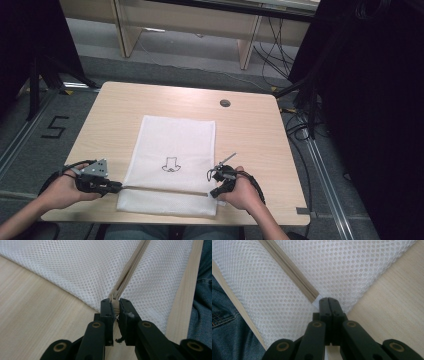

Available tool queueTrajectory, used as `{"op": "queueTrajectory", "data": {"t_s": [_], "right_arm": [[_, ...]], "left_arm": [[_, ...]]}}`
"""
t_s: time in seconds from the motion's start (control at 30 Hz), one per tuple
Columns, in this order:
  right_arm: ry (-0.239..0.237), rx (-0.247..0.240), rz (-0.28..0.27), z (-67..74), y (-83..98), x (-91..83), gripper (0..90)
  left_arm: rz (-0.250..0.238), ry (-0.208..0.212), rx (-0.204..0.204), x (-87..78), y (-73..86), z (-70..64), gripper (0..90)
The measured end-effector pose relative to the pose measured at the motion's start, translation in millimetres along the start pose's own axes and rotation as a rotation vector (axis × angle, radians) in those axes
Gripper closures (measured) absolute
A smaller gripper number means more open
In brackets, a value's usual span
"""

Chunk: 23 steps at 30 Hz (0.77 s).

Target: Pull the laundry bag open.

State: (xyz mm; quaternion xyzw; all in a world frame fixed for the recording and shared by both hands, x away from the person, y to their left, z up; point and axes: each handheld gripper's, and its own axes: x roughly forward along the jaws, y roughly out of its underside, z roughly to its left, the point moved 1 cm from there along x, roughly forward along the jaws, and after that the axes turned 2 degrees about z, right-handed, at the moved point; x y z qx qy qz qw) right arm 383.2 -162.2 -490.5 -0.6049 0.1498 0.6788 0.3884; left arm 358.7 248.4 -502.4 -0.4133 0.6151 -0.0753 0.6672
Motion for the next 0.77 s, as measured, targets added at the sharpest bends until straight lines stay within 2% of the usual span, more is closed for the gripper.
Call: {"op": "queueTrajectory", "data": {"t_s": [0.07, 0.2, 0.23, 0.3, 0.33, 0.37, 0.4, 0.43, 0.5, 0.53, 0.6, 0.63, 0.67, 0.73, 0.77], "right_arm": [[0.007, -0.015, -0.005, -1.1, 0.0, 0.0, 90.0], [0.029, -0.03, 0.001, 1.9, -1.3, 0.2, 90.0], [0.036, -0.041, 0.002, 2.9, -1.5, 0.3, 90.0], [0.051, -0.063, 0.003, 5.2, -1.4, 0.1, 88.8], [0.051, -0.052, -0.003, 5.9, -1.3, -0.8, 84.7], [0.032, -0.02, -0.005, 7.7, -1.2, -2.9, 79.2], [0.028, -0.025, -0.019, 6.9, -1.0, -4.4, 77.2], [0.029, -0.024, -0.034, 7.4, -0.4, -6.9, 76.2], [0.052, -0.04, -0.065, 4.6, -0.3, -10.3, 74.0], [0.05, -0.039, -0.073, 3.6, -0.2, -12.4, 72.9], [0.051, -0.03, -0.103, 1.5, 0.0, -14.8, 70.0], [0.046, -0.019, -0.103, 1.8, 0.7, -16.2, 67.9], [0.051, -0.029, -0.117, 0.1, 0.9, -16.3, 66.0], [0.05, -0.011, -0.117, -0.5, 2.0, -17.1, 65.3], [0.056, -0.027, -0.127, -2.6, 1.7, -16.6, 64.9]], "left_arm": [[-0.006, 0.001, -0.008, 0.8, 0.1, -0.2, 81.5], [0.016, -0.006, -0.001, 3.0, 0.5, 0.0, 79.8], [0.027, -0.027, 0.012, 3.4, 0.9, 0.7, 76.8], [0.001, -0.04, 0.005, 1.0, -0.6, 2.6, 67.3], [-0.036, -0.039, -0.004, -0.8, -2.2, 3.0, 60.7], [-0.076, -0.038, -0.023, -1.8, -3.4, 2.6, 54.5], [-0.147, -0.044, -0.042, -4.2, -5.6, 2.4, 50.3], [-0.193, -0.064, -0.051, -7.9, -6.8, 3.5, 45.1], [-0.255, -0.099, -0.087, -17.6, -7.8, 5.1, 37.8], [-0.281, -0.105, -0.083, -21.2, -7.1, 6.6, 35.8], [-0.303, -0.114, -0.119, -24.7, -3.8, 6.8, 31.7], [-0.295, -0.133, -0.105, -26.8, -1.8, 8.3, 31.4], [-0.301, -0.132, -0.12, -27.3, 0.1, 8.9, 31.4], [-0.308, -0.127, -0.157, -27.8, 3.1, 11.3, 31.4], [-0.307, -0.141, -0.148, -28.5, 4.1, 13.6, 31.4]]}}
